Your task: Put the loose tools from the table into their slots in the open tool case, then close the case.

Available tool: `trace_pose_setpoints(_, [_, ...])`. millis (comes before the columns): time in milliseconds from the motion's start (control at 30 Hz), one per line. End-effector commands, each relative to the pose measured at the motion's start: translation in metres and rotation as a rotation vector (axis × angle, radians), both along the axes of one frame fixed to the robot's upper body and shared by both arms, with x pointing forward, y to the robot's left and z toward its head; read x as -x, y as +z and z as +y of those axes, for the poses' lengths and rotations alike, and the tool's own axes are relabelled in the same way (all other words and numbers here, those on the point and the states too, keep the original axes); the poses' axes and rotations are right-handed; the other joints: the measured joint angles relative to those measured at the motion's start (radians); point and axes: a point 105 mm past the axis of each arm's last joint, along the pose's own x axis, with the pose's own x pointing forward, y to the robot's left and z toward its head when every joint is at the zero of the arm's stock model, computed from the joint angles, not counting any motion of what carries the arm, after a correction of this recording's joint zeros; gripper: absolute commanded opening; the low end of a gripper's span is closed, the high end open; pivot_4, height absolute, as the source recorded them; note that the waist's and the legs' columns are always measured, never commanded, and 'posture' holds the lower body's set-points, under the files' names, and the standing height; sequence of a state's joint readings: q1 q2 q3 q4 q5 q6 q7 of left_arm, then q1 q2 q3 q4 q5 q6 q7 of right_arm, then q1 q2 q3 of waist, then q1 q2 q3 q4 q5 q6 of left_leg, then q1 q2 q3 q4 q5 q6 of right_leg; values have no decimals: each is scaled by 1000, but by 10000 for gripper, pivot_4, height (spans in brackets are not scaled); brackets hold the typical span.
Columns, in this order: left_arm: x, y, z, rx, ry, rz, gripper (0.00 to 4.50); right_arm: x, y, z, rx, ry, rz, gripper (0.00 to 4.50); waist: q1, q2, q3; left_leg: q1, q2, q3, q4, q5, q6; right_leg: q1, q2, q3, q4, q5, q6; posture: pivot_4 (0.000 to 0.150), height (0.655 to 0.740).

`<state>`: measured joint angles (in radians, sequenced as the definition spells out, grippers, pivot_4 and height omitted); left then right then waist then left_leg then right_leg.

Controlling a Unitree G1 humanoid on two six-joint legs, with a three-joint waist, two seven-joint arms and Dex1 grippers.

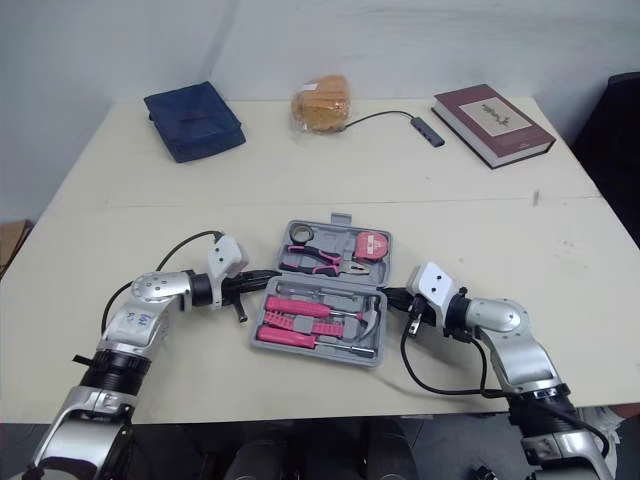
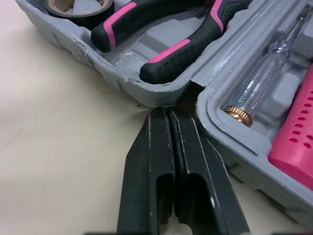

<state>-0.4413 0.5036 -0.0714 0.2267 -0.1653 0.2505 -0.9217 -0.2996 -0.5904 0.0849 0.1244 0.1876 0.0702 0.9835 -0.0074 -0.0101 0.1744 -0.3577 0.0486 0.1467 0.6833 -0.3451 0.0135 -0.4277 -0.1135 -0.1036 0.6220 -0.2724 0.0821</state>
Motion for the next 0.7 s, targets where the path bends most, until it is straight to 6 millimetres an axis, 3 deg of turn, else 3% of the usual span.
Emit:
trace_pose_setpoints(33, [21,0,-17,28,-112,17,0,4,6,16,-16,85,1,220,-1,0,0,0,0,0,0,0,0,0,0,0,0,0,0,1500,7400])
trace_pose_setpoints(467, [47,-8,-4,36,-42,47,0,22,-6,13,-11,155,101,220,2,0,0,1,1,0,-1,-1,-1,0,-1,0,-1,0,0,1500,7400])
trace_pose_setpoints(667, [43,-15,24,-5,60,37,0,16,-9,-6,-29,87,175,220,1,0,0,1,1,0,-1,-2,-1,0,-2,0,-1,0,-1,1500,7400])
trace_pose_setpoints(700, [44,-13,31,4,79,41,0,18,-8,-12,-39,67,214,3197,1,0,0,1,2,0,-1,-2,-2,0,-2,0,-1,0,-1,1500,7400])
